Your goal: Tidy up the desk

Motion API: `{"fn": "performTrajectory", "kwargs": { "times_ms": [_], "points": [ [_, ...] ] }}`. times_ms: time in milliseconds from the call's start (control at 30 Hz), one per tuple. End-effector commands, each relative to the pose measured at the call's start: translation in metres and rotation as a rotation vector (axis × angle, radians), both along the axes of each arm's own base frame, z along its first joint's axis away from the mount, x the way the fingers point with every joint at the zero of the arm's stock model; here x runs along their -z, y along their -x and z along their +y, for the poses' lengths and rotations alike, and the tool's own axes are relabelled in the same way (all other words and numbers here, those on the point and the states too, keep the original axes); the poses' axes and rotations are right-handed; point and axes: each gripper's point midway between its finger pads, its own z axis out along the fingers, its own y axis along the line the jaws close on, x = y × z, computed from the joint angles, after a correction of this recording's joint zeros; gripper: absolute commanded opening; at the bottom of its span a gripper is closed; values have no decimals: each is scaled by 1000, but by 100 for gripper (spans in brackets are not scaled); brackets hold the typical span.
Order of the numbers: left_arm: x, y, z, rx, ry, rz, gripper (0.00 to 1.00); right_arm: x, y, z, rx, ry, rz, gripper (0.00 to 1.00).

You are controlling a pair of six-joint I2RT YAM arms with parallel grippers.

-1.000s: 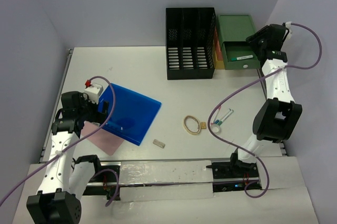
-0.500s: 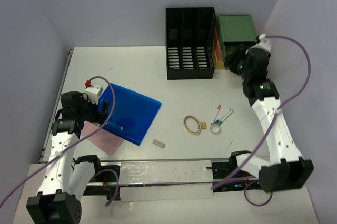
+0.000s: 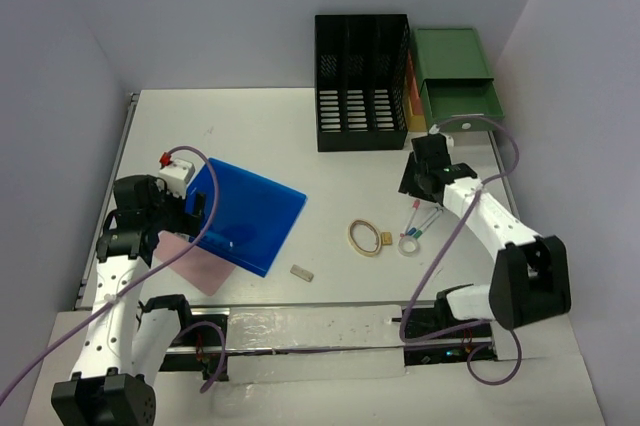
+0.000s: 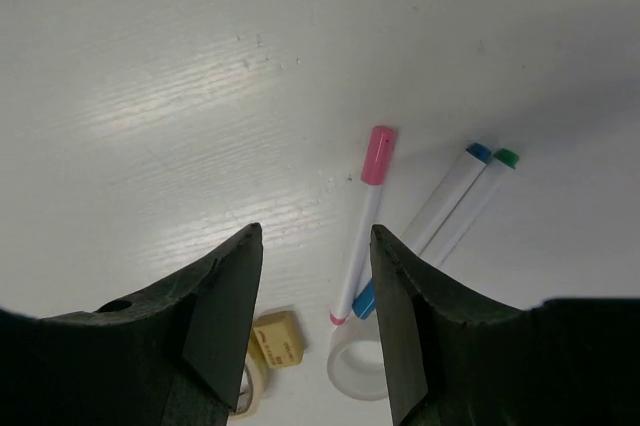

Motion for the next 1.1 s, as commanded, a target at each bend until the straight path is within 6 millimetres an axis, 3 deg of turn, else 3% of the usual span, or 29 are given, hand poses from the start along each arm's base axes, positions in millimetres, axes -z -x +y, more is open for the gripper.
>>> {"fn": "performTrajectory", "kwargs": {
  "times_ms": [0,367,667,933,1067],
  "points": [
    [-18,-5,-2,17,4,-52,99,5,-18,-1,20,12,-7,55],
    [-18,-6,-1,9,1,-52,99,48,-4,-2,71,5,93,56],
    [-18,-6,-1,8,2,-49,99,51,7,-12,102,44,119,59],
    [-19,-5,-1,4,1,-56,99,70,12,-2,67,11,198,59],
    [-19,-5,-1,4,1,-59,99,81,15,9,34,-41,235,53]
  ]
}}
